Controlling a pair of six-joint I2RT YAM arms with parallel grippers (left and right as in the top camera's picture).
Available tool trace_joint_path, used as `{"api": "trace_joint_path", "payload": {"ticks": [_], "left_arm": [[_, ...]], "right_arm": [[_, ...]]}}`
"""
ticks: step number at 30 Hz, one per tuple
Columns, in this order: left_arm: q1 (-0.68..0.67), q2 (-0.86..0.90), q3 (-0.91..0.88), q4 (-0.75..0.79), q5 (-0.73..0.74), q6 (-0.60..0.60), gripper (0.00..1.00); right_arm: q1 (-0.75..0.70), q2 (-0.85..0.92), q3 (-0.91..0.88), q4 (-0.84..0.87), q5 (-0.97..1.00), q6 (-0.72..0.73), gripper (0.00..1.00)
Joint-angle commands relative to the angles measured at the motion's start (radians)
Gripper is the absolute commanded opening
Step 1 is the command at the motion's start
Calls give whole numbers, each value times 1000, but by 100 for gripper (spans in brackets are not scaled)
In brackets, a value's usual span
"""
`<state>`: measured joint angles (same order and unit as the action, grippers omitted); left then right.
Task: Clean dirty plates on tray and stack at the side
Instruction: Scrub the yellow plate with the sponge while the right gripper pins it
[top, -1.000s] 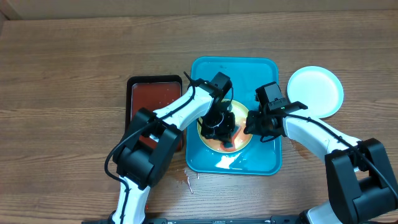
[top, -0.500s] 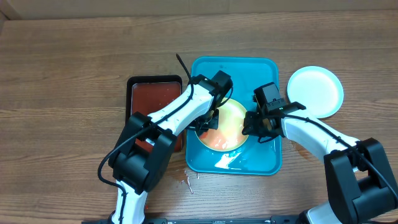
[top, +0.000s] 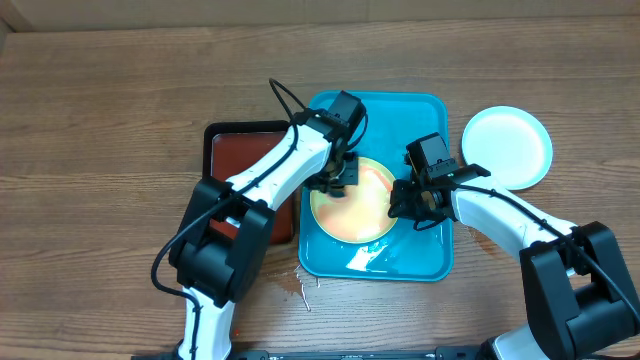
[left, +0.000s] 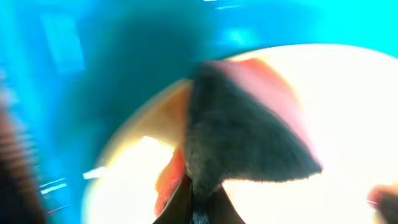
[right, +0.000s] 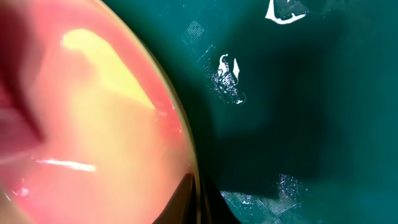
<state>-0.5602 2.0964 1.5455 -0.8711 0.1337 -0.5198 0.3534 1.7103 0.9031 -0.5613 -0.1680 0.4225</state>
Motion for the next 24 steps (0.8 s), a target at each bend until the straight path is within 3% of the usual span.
{"api": "trace_joint_path", "payload": {"ticks": [1,7,14,18,24], "left_arm": [[-35,48,20,34,209,19,4],[-66,86,19,19,357,27,4],[-60,86,19,-129,348,54,4],[-54,86,19,-252,143,68,4],[-45,80,20,-324,-194,-27,4]], "right_arm": [[-12,31,-20,-16,85,-6,4],[-12,31,-20,-17,85,-6,4],[-12,31,-20,-19,85,-6,4],[-12,31,-20,-19,85,-6,4],[-12,31,-20,-19,85,-6,4]]}}
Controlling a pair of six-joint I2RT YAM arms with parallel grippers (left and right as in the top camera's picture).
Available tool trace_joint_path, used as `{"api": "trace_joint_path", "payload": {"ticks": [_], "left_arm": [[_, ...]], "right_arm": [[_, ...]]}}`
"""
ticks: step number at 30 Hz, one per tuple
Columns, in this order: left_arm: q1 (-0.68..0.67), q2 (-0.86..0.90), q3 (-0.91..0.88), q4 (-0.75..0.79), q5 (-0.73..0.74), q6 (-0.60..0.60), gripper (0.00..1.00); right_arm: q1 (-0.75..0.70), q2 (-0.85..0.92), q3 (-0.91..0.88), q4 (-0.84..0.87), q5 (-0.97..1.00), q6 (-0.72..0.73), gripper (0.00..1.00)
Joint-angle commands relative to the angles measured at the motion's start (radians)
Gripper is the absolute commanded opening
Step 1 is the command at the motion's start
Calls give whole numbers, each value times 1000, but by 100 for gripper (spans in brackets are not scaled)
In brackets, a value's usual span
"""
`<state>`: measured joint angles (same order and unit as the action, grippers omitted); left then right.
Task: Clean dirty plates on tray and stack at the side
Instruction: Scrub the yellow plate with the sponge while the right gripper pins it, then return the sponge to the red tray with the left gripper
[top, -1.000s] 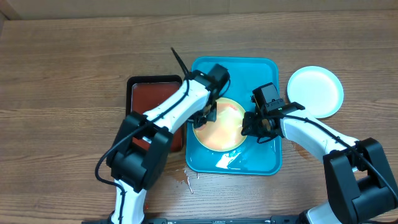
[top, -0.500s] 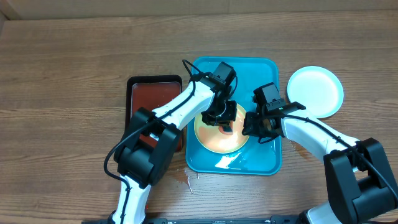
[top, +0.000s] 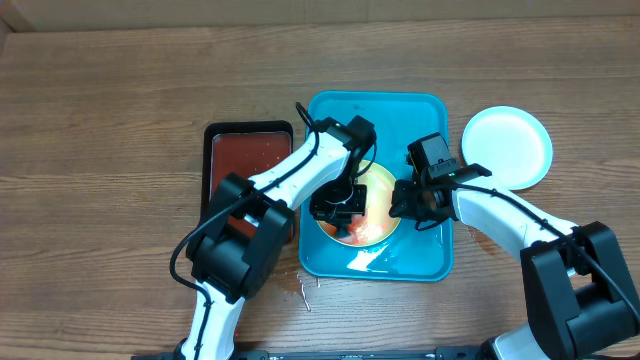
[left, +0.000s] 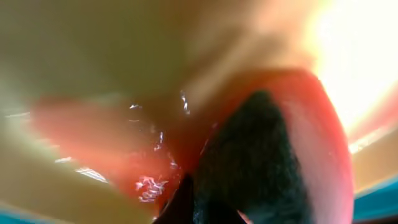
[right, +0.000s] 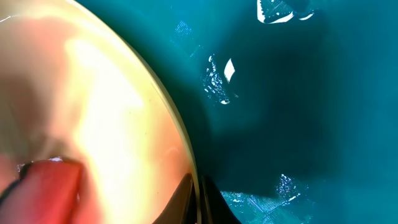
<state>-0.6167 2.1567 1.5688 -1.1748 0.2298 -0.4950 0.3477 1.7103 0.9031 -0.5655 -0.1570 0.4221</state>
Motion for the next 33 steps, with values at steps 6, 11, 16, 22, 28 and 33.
{"api": "trace_joint_path", "payload": {"ticks": [6,11,16,22,28,33], "left_arm": [[56,-37,-2,-31,-393,-115,4],[88,-161,-1,-16,-232,-88,4],[134,-336,-1,-12,-72,-31,4],[278,-499,-1,-109,-187,3,4],[430,-489,-77,-129,-315,21,4],[481,-475,-297,80,-323,20,4]], "right_arm": [[-6,31,-20,-15,74,-6,4],[-6,31,-20,-15,74,-6,4],[-6,31,-20,-17,74,-6,4],[-6,31,-20,-19,74,-6,4],[-6,31,-20,-18,74,-6,4],[-6,31,-20,-18,74,-6,4]]}}
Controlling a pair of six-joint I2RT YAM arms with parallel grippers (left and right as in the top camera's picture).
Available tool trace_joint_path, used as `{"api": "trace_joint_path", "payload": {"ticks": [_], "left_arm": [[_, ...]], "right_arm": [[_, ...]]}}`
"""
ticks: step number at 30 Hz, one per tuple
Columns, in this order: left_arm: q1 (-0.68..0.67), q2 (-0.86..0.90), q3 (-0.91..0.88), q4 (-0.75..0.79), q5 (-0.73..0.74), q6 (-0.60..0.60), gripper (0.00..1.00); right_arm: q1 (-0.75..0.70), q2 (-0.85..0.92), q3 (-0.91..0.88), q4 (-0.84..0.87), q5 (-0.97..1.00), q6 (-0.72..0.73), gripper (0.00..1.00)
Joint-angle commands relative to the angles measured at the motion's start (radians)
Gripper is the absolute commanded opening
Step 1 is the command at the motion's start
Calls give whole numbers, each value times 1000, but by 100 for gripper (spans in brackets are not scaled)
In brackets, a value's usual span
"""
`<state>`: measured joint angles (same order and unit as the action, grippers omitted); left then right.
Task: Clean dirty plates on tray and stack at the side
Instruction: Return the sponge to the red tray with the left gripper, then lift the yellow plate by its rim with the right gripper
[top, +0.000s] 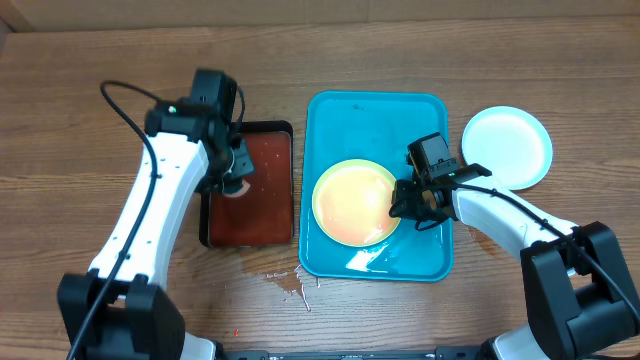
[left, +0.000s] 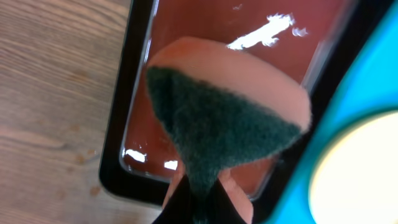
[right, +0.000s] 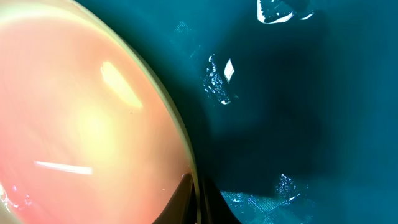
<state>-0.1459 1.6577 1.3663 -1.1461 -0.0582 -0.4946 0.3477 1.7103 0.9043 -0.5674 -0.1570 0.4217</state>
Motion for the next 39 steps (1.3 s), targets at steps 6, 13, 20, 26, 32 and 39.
{"api": "trace_joint_path", "payload": {"ticks": [6,13,20,26,32,39], "left_arm": [[15,31,-248,215,-3,20,4],[21,27,-190,148,42,40,38],[65,13,64,-68,62,72,74],[133,-12,366,-225,156,73,89],[169,-36,584,-309,262,110,90],[170,-65,632,-324,256,119,100]], "right_arm": [[-6,31,-21,-17,74,-6,4],[-6,14,17,-76,85,-10,4],[0,-64,260,-364,139,-140,4],[85,-68,535,-513,248,-244,4],[259,-62,600,-314,353,-244,4],[466,51,599,-71,622,-243,4]]}}
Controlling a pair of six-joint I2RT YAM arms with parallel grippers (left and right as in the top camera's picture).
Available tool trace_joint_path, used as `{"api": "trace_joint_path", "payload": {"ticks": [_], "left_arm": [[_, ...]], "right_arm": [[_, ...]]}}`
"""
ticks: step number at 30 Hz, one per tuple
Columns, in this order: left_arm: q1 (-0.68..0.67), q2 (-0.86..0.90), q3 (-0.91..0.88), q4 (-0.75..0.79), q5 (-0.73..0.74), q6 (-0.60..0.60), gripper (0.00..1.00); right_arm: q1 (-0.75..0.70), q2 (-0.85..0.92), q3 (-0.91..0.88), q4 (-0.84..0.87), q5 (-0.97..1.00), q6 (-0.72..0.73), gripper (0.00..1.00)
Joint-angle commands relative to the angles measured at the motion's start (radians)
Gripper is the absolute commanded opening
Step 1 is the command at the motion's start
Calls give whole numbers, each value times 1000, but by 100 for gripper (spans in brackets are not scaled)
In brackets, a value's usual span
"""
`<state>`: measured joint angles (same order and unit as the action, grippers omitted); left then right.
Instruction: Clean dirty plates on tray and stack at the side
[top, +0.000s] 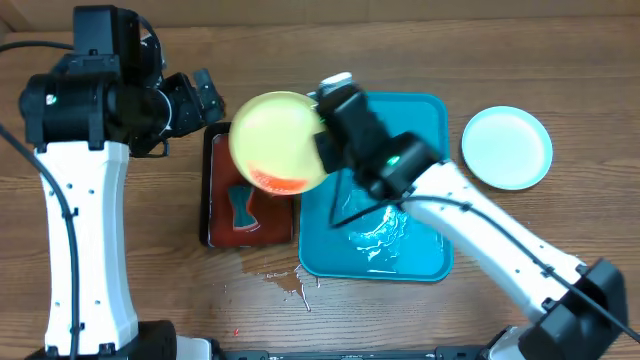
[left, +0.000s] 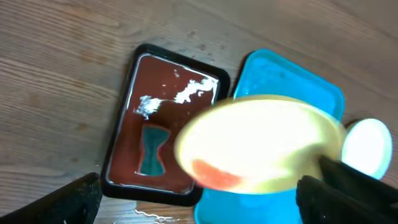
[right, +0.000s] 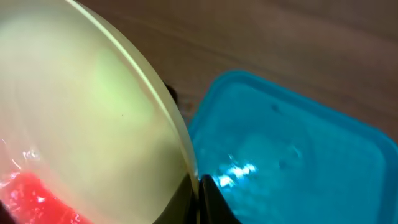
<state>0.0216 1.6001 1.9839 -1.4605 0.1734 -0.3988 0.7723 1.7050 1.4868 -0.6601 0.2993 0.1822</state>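
Note:
My right gripper (top: 324, 132) is shut on the rim of the yellow plate (top: 275, 140), which hangs tilted above the black tray (top: 215, 185). Red liquid (right: 31, 194) pools at the plate's low edge. In the right wrist view the fingertips (right: 196, 190) pinch that rim. The green-and-orange sponge (top: 240, 208) lies in the black tray's red water. High over the table's left, my left gripper (top: 192, 100) is open and holds nothing; its fingers (left: 74, 199) frame the scene. The blue tray (top: 400, 230) is wet and holds no plate.
A clean white plate (top: 507, 147) sits on the table right of the blue tray. Spilled water (top: 285, 285) streaks the wood in front of the two trays. My right arm (top: 470, 225) crosses over the blue tray.
The sponge left my left gripper and now lies in the black tray; that gripper is open and higher. My right gripper moved the yellow plate from the blue tray to above the black tray.
My left gripper held the sponge on the yellow plate in the blue tray, first near its rim, then at its middle, while my right gripper pinched the rim. Then the sponge was over the black tray. Now it lies there and the plate hangs tilted above.

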Motion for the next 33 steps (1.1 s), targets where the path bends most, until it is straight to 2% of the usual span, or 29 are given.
{"api": "trace_joint_path", "payload": {"ticks": [1,6,11,17,25,33], "left_arm": [[2,-5,14,-25,18,31,100],[2,-3,14,-64,-50,30,100],[2,-3,14,-61,-53,29,100],[2,-3,14,-61,-53,29,100],[2,-3,14,-61,-53,29,100],[2,-3,14,-61,-53,29,100]], "right_arm": [[69,83,17,35,237,4,4],[146,122,17,58,449,4,4],[220,108,18,80,671,3,4],[286,103,18,81,804,3,4],[352,103,18,80,928,2,4],[376,103,18,81,930,3,4]]}}
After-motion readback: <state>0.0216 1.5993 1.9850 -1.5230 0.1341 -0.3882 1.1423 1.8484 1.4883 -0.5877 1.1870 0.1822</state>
